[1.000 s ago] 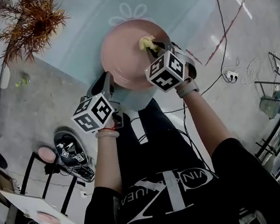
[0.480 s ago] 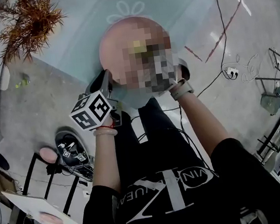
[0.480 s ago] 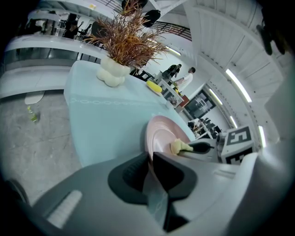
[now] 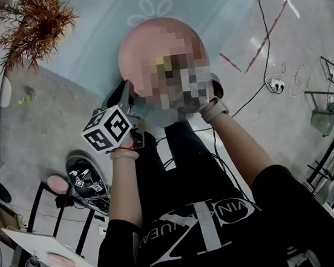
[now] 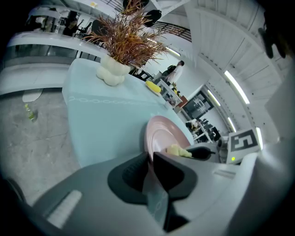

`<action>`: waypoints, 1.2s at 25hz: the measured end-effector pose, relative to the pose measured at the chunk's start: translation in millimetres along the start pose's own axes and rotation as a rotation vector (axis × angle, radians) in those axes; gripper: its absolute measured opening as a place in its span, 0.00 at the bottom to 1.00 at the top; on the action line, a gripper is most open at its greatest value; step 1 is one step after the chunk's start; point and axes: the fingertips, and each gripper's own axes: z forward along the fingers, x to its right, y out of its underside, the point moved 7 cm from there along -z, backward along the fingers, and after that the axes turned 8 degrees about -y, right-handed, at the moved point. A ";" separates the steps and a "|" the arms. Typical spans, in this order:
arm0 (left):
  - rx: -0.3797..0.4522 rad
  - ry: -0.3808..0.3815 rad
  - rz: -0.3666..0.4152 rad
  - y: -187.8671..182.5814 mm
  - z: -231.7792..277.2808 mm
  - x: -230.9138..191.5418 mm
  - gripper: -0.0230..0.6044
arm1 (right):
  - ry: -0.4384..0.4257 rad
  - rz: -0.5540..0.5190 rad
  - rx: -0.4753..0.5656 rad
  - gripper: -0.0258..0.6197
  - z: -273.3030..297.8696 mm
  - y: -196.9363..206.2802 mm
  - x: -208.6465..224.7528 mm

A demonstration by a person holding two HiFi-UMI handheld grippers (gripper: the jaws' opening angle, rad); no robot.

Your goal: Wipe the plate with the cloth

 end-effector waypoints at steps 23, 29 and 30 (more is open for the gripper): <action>0.096 0.144 -0.052 6.1 -10.5 -4.9 0.04 | -0.128 -0.039 -0.013 0.15 -2.2 3.6 -53.5; 0.164 0.114 0.037 -5.5 -26.7 -2.3 0.04 | -0.312 0.150 0.100 0.15 -8.9 2.4 -47.6; 0.178 0.109 0.062 -8.0 -30.6 -0.3 0.04 | -0.318 0.188 0.140 0.15 -14.6 1.9 -46.1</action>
